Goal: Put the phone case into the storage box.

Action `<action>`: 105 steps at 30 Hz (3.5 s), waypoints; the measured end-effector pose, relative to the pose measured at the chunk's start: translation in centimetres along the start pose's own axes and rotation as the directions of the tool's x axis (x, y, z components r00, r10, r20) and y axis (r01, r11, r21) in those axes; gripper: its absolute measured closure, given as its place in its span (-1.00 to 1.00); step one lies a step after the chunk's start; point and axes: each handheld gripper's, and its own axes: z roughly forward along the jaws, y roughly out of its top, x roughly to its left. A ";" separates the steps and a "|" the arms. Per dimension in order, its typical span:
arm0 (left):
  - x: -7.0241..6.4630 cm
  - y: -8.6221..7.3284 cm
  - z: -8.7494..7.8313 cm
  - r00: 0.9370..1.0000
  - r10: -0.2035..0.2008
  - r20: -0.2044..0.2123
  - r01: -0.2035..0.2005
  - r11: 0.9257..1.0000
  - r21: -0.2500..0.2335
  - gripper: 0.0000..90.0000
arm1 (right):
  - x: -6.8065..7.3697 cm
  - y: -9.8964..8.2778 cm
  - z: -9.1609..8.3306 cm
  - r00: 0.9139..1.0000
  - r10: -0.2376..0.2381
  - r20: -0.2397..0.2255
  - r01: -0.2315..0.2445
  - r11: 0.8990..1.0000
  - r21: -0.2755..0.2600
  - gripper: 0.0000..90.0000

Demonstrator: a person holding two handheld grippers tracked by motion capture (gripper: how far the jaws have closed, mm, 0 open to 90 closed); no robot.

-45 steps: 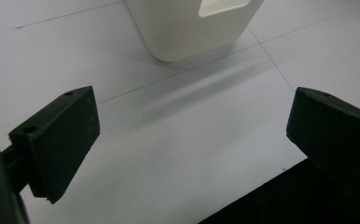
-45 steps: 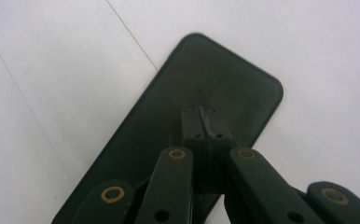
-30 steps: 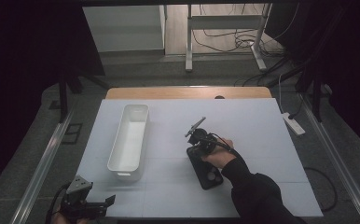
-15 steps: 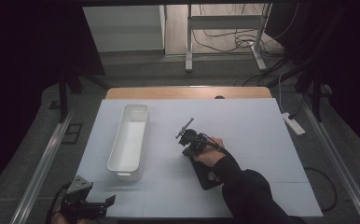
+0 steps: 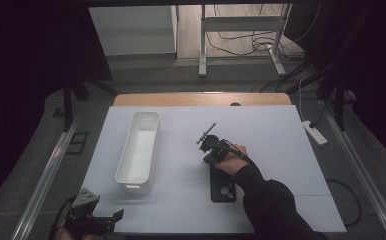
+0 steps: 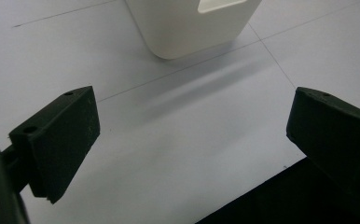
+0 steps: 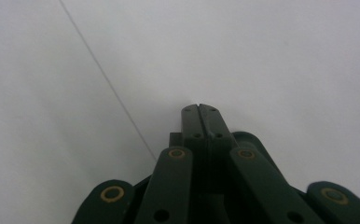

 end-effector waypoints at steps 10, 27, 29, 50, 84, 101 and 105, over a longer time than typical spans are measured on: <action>0.0 0.0 0.0 1.000 0.001 -0.004 -0.001 1.000 0.002 -0.92 | -2.2 -2.2 -1.0 0.997 0.067 0.022 -0.067 0.998 -0.003 1.00; 0.0 0.1 0.1 1.000 0.001 -0.005 -0.001 1.000 0.011 -0.92 | -4.8 -7.4 -3.0 0.984 0.177 0.030 -0.177 0.984 -0.004 0.99; 0.0 0.1 0.1 1.000 0.001 -0.006 -0.001 1.000 0.012 -0.92 | -4.9 -8.1 -3.3 0.982 0.184 0.035 -0.184 0.983 -0.003 0.99; -0.1 0.1 0.2 1.000 0.002 -0.007 -0.002 1.000 0.019 -0.92 | -3.2 -13.9 -5.9 0.977 0.213 0.007 -0.213 0.977 -0.018 0.97; -0.2 0.2 0.3 1.000 0.010 -0.017 -0.009 1.000 0.027 -0.91 | -0.1 -16.3 -9.7 0.969 0.233 0.085 -0.225 0.970 -0.094 0.10; -0.2 0.2 0.3 1.000 0.011 -0.017 -0.010 1.000 0.027 -0.91 | 2.2 -15.3 -9.6 0.977 0.199 0.074 -0.189 0.974 -0.125 -1.00; -0.2 0.2 0.3 1.000 0.011 -0.017 -0.010 1.000 0.027 -0.92 | 3.1 -14.6 -9.2 0.980 0.185 0.071 -0.176 0.978 -0.111 -1.00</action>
